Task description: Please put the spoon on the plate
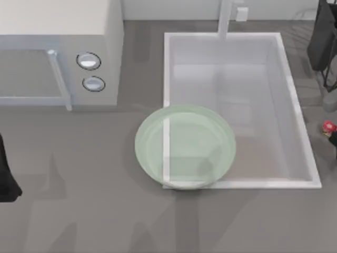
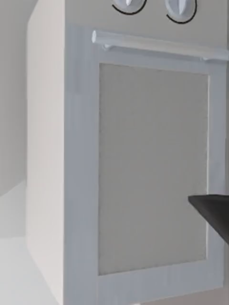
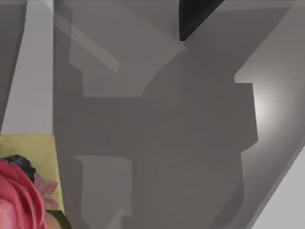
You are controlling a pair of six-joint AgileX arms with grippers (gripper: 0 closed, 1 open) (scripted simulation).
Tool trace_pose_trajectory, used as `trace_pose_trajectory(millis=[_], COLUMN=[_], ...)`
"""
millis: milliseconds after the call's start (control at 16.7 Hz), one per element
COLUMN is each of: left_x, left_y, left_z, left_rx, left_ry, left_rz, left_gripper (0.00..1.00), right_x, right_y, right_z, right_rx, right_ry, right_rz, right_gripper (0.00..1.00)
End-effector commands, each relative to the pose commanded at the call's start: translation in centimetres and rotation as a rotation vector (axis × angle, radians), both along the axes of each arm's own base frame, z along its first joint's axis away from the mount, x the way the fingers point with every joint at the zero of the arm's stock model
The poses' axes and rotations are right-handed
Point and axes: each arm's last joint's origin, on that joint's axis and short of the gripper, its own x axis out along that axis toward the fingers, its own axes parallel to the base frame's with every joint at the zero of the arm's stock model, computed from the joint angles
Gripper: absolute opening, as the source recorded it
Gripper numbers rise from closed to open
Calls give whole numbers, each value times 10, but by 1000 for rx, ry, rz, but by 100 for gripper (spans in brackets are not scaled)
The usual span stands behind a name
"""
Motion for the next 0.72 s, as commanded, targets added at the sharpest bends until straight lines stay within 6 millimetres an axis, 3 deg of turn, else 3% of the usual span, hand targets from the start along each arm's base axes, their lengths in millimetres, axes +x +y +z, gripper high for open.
trace_pose_trajectory(millis=[180, 660, 720], left_x=[0, 0, 0], left_y=[0, 0, 0], left_z=[0, 0, 0], left_rx=[0, 0, 0], left_ry=[0, 0, 0], left_rz=[0, 0, 0], left_gripper=[100, 100, 100], right_x=[0, 0, -2], right_y=[0, 0, 2], right_z=[0, 0, 22], right_rx=[0, 0, 18], right_ry=[0, 0, -23], right_rz=[0, 0, -14], right_gripper=[2, 0, 0])
